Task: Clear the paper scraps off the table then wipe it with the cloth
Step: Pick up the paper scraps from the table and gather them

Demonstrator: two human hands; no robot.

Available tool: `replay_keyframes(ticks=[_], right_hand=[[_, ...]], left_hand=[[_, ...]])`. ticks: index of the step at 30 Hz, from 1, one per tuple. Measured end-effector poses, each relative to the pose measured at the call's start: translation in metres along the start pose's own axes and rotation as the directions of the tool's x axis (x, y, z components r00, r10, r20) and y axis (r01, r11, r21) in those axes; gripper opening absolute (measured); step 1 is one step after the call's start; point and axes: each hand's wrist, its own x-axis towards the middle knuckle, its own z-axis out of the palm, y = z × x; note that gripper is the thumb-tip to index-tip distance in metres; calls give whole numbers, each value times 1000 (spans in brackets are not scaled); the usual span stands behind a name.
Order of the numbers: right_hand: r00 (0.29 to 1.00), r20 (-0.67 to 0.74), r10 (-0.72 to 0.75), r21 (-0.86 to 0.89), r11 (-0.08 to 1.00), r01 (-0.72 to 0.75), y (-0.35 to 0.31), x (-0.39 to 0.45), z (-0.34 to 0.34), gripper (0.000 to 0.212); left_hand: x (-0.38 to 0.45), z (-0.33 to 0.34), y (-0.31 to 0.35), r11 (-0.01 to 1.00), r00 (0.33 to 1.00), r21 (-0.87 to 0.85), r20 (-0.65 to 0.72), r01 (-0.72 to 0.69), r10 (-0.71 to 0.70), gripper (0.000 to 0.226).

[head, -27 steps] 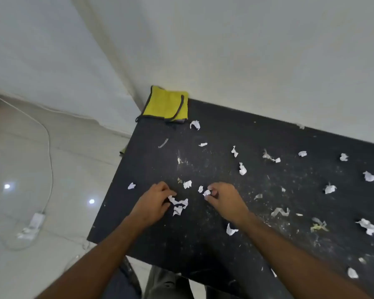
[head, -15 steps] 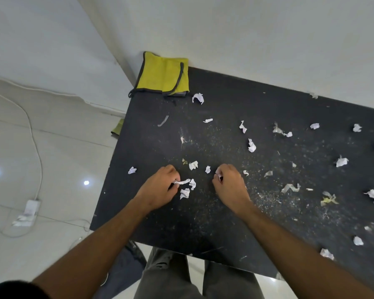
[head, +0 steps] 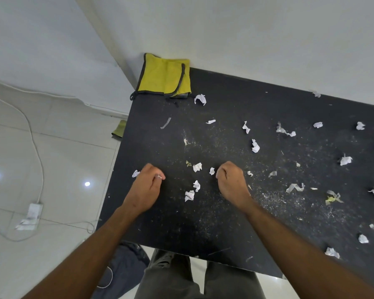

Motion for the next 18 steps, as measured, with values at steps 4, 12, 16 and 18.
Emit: replay_keyframes(ticks=[4, 12, 16, 18], right_hand=[[998, -29, 50, 61, 997, -48, -4, 2, 1, 19], [989, 57, -140, -116, 983, 146, -2, 4, 16, 19], [994, 16, -109, -60, 992, 110, -7, 5, 11, 17], [998, 0, -56, 24, 998, 56, -9, 5, 11, 19]], left_hand=[[2, -5, -16, 991, 995, 122, -86, 63, -53, 10], [5, -3, -35, 942, 984, 295, -123, 160, -129, 30], [11, -6, -32, 959, 987, 235, -70, 156, -143, 17], [12, -10, -33, 961, 988, 231, -49, 153, -145, 15]])
